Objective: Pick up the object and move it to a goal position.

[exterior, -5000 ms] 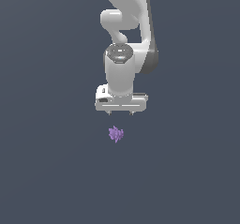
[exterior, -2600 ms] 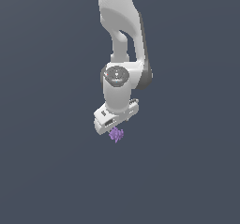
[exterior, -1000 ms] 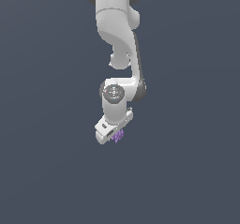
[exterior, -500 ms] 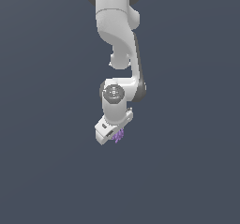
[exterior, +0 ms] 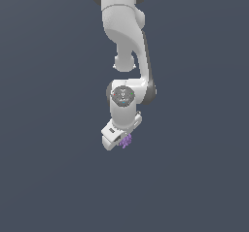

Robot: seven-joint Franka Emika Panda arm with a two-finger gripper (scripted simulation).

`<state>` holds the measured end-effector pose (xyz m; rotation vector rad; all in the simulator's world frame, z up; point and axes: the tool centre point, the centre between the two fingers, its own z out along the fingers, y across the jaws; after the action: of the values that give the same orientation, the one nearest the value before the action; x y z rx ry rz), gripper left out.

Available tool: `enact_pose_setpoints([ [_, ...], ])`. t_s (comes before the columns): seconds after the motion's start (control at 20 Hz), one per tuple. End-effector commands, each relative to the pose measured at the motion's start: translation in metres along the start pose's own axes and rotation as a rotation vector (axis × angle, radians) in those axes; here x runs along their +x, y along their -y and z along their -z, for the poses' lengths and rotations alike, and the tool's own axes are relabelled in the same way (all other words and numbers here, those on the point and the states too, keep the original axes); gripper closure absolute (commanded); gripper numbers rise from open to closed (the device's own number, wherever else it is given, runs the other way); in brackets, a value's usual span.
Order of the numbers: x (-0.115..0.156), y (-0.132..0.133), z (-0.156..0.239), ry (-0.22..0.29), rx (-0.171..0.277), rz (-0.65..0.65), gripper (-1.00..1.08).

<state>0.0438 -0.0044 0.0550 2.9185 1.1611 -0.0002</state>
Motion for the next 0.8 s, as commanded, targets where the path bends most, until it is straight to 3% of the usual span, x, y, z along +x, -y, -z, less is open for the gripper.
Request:
enact_pose_setpoints([
  [0.0,0.012,0.004,0.011,-0.001,-0.001,0.001,1.08],
  [0.75,0.112,0.035,0.097,-0.001,0.001,0.001,1.08],
])
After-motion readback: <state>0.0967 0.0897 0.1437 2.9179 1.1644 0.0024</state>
